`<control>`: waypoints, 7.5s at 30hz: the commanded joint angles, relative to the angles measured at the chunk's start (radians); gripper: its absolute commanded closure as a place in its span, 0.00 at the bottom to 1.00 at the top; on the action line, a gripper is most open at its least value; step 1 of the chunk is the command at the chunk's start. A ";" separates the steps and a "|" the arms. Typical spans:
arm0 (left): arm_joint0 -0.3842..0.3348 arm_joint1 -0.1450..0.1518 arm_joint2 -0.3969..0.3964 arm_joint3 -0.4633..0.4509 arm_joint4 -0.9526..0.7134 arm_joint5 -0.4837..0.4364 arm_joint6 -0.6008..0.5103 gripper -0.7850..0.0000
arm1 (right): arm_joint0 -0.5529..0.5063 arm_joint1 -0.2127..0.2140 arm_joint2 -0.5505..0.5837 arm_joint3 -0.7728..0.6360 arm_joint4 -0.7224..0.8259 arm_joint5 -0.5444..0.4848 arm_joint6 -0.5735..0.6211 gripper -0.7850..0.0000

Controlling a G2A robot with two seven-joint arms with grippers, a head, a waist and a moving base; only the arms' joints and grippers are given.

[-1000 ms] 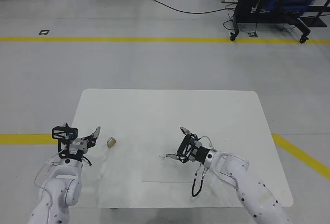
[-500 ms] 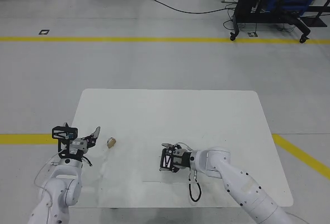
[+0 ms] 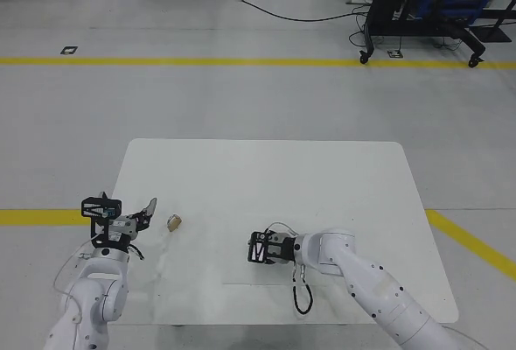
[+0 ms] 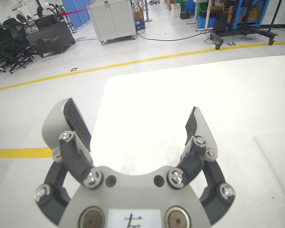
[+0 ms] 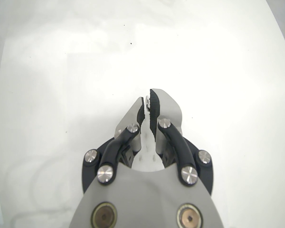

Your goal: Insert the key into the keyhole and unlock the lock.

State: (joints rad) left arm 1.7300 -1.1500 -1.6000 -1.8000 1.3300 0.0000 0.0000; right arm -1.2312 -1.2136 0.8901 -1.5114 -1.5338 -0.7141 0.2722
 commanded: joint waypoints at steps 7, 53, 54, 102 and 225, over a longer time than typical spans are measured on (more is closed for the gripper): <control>0.000 0.000 0.000 0.000 0.000 0.000 0.000 0.00 | -0.019 0.012 0.030 -0.031 -0.020 0.020 -0.032 1.00; -0.243 -0.033 0.488 -0.082 0.506 -0.239 -0.414 0.00 | -0.016 0.045 0.096 0.243 -0.072 0.002 -0.729 1.00; -0.253 -0.035 0.502 -0.063 0.531 -0.234 -0.434 0.00 | -0.011 0.045 0.095 0.249 -0.073 0.001 -0.731 1.00; -0.365 -0.054 0.241 0.284 -0.972 -0.748 -0.213 0.00 | 0.005 0.017 0.100 0.221 0.588 -0.278 -0.726 1.00; -0.476 0.058 0.432 0.298 -1.178 -0.942 -0.720 1.00 | 0.151 0.161 -0.087 0.197 1.066 -0.295 -0.199 0.33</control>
State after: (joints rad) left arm 1.2557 -1.0943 -1.1709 -1.5010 0.1509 -0.9347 -0.7091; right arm -1.0725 -1.0590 0.7955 -1.3003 -0.4867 -1.0120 0.0356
